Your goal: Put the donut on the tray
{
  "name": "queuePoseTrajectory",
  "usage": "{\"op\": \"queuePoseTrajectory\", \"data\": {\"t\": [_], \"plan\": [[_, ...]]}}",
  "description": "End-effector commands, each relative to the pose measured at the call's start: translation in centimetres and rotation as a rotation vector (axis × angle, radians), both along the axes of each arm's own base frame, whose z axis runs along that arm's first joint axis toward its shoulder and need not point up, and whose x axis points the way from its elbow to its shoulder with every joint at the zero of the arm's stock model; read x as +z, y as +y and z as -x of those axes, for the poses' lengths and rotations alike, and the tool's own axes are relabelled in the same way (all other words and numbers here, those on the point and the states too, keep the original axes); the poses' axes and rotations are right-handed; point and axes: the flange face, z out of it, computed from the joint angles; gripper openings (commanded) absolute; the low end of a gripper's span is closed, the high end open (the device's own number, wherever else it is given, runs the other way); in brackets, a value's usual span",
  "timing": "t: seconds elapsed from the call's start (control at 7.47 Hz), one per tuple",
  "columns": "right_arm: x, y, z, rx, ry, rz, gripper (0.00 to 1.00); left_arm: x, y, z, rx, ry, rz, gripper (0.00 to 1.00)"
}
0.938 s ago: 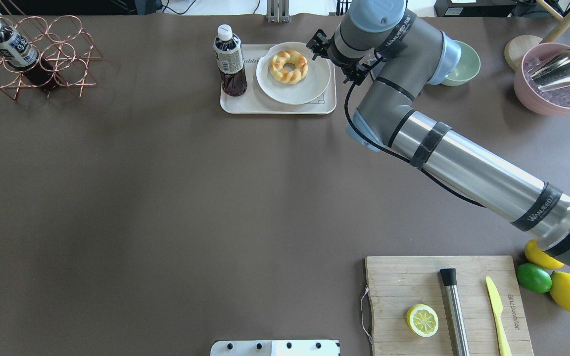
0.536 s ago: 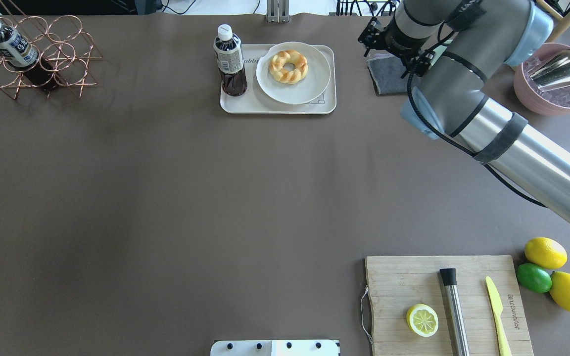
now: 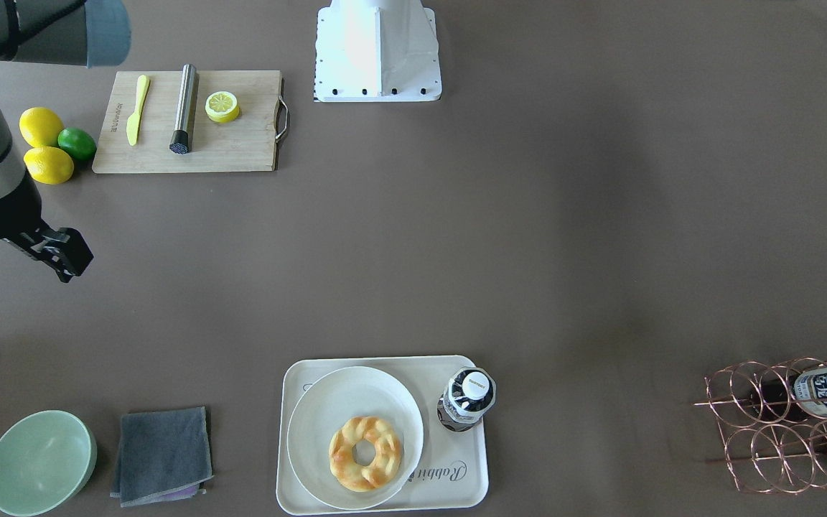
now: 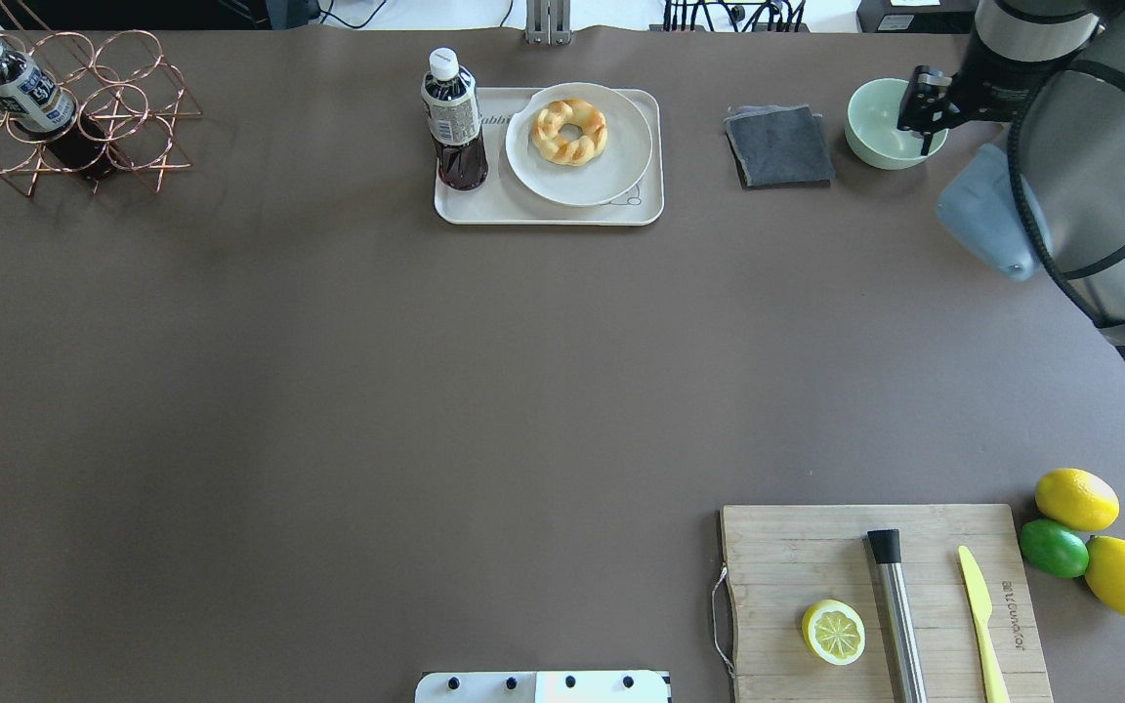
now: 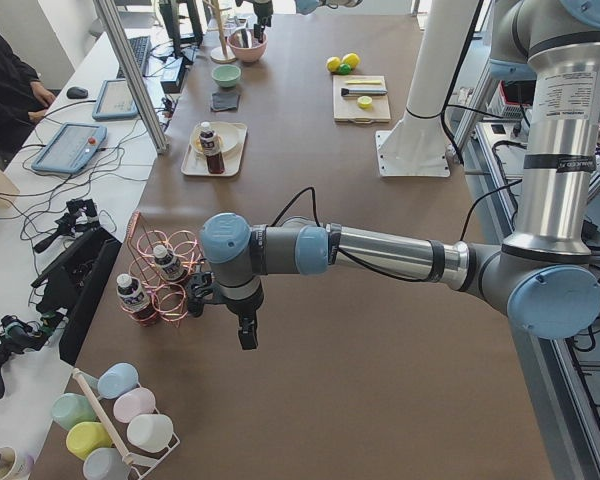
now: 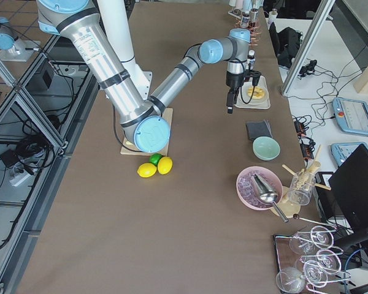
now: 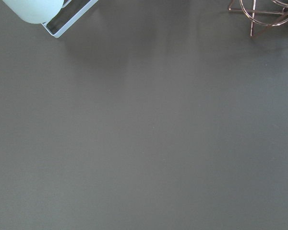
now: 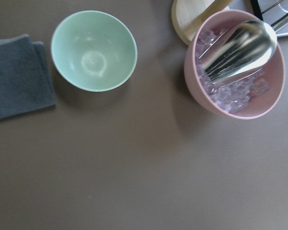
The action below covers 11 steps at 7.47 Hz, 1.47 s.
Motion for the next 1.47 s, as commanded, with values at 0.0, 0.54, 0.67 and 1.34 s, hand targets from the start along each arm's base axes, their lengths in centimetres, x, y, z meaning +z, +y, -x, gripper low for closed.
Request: {"op": "queuePoseTrajectory", "data": {"t": [0.0,0.54,0.67,1.34], "plan": [[9.8,1.8,-12.9,-0.315,0.122,-0.072,1.00,-0.1,0.0,0.0,-0.001,0.000,-0.002,0.98],[24.3,6.2,-21.8,-0.339,-0.171,-0.226,1.00,-0.3,-0.2,0.0,0.000,0.000,-0.005,0.98],[28.1,6.0,-23.4,-0.353,-0.271,-0.241,1.00,-0.4,-0.2,0.0,0.000,0.000,-0.007,0.98],[31.6,5.8,-25.9,-0.336,-0.366,-0.277,1.00,-0.3,-0.2,0.0,-0.002,0.000,-0.005,0.98]]}}
